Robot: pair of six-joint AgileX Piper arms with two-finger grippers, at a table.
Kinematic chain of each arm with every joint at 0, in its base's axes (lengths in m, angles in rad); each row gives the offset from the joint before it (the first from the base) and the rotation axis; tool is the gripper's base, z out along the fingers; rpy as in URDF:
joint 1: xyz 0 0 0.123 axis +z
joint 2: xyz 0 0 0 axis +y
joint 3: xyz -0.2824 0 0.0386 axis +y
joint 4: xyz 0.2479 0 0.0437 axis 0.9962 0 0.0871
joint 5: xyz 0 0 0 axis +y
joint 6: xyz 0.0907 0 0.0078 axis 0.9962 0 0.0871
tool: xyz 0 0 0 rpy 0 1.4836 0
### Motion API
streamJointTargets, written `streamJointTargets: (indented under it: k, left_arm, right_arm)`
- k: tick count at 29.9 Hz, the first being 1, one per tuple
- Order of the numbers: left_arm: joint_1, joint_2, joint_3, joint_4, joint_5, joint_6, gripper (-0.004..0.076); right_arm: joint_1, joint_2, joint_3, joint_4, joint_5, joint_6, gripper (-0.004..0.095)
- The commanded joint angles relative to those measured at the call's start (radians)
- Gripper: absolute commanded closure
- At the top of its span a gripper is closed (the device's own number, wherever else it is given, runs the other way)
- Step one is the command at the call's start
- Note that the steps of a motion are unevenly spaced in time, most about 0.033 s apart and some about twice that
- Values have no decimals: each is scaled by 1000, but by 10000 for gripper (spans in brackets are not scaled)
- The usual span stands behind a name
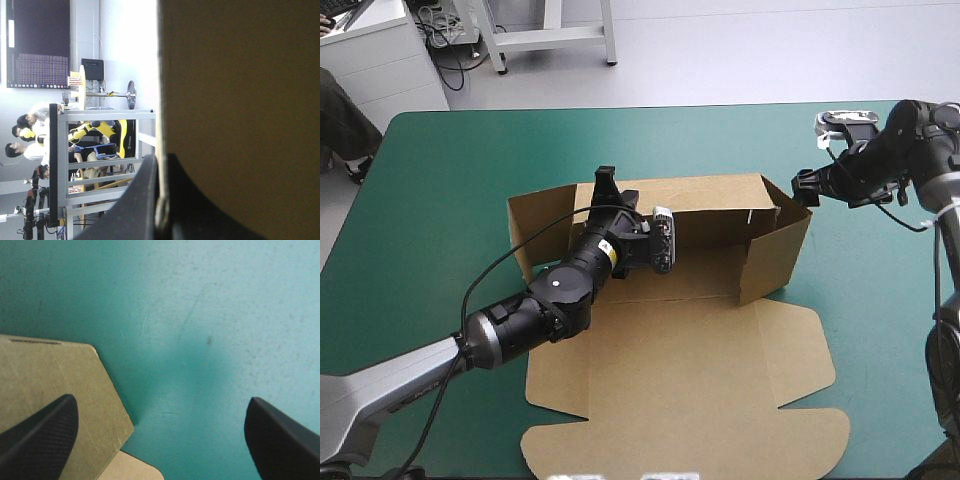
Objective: Fold the box
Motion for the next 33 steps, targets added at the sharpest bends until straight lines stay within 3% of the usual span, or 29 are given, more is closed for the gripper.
streamJointTargets:
  k: [1, 14, 33]
  left_arm:
    - [-1, -31, -29, 35, 16, -30, 756]
    - [-1, -12, -29, 35, 16, -30, 756]
    - [-1, -12, -29, 41, 9, -30, 756]
  right_arm:
    - [-6, -98, 28, 46, 4, -74, 79]
    - [-6, -304, 339, 146, -205, -287, 79]
    - [21, -308, 445, 460, -258, -505, 102]
